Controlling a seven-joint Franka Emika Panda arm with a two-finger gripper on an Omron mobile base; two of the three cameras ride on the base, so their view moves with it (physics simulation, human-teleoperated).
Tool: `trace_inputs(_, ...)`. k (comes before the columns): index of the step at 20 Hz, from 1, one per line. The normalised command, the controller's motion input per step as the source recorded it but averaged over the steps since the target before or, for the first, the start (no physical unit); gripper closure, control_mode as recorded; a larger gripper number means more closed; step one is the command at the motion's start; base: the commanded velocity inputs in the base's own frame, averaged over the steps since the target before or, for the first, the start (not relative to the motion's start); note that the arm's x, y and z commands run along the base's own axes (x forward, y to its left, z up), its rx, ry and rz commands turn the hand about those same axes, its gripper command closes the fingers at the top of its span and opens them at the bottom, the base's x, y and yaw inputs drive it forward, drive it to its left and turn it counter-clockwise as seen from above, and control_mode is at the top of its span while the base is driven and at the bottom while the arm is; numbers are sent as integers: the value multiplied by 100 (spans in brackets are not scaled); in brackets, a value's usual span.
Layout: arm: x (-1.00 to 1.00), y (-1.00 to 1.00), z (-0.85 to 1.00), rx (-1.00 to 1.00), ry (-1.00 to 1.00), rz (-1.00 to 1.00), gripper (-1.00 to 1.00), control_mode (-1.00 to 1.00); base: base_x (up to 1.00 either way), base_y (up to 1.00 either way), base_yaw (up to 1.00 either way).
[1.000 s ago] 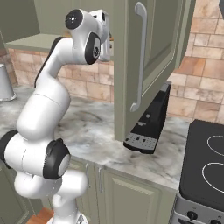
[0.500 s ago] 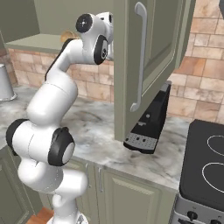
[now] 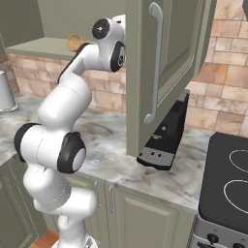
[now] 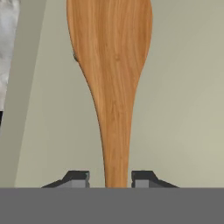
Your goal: Organize the utensils by type. Pick up the wooden spoons from the counter and place them in the open cabinet. Then pick up the metallic utensils from the counter and place them in the open drawer.
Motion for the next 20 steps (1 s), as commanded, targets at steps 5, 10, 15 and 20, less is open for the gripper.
trace_inputs(5, 36, -7, 0, 0, 0, 0, 100, -100, 0, 0, 0)
trace_inputs(10, 43, -4, 0, 0, 0, 0, 100, -100, 0, 0, 0)
trace_inputs(15, 39, -4, 0, 0, 0, 0, 100, -100, 0, 0, 0)
trace_inputs(20, 23, -3, -5, 5, 0, 0, 100, -100, 0, 0, 0)
